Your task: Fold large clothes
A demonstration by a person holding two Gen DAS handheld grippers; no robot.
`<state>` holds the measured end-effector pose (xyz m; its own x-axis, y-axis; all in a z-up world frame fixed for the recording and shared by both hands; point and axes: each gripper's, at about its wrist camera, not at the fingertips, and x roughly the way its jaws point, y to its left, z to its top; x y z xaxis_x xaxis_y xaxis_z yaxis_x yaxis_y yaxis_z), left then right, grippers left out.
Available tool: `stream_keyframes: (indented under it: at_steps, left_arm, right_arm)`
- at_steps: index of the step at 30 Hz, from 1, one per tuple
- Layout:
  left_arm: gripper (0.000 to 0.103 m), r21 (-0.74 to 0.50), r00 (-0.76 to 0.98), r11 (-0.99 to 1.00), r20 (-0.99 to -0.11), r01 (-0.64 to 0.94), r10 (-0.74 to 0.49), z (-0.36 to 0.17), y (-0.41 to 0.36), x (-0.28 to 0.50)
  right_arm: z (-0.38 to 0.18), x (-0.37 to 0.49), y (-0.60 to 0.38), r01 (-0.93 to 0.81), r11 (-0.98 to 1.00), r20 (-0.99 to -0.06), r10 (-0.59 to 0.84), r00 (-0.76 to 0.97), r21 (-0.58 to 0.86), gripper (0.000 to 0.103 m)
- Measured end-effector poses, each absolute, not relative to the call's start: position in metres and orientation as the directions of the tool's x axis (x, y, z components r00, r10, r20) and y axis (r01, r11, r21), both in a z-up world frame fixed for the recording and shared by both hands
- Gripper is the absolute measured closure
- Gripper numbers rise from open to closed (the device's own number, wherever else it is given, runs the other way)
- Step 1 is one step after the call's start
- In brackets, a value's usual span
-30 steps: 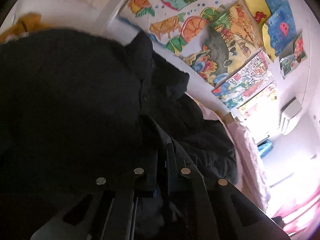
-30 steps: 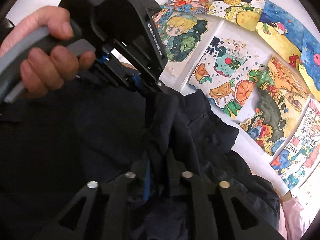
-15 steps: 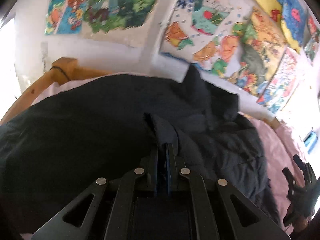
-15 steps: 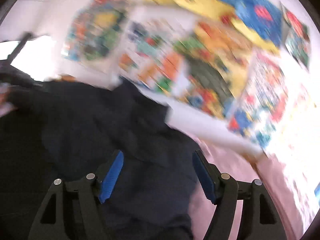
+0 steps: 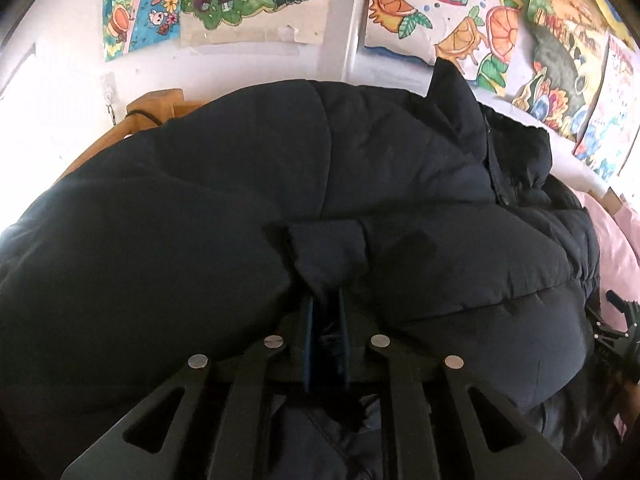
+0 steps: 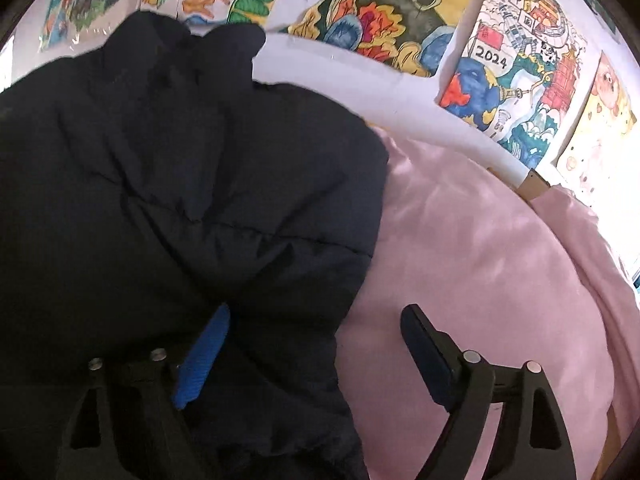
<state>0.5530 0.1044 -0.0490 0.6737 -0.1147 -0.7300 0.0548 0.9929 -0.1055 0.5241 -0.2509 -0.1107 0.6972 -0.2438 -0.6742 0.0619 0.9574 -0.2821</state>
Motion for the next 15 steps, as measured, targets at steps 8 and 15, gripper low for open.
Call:
stream_keyframes:
  at_steps: [8, 15]
  left_arm:
    - [0.055, -0.162, 0.69, 0.985, -0.706, 0.057, -0.156, -0.031, 0.108, 0.527]
    - [0.026, -0.181, 0.713, 0.983, -0.686, 0.022, -0.143, -0.004, 0.128, 0.46]
  right_arm:
    - [-0.098, 0.516, -0.261, 0.073, 0.97, -0.647, -0.211, 0.733, -0.233, 0.009]
    - [-0.066, 0.503, -0.21, -0.059, 0.948, -0.594, -0.146, 0.791, -0.313, 0.009]
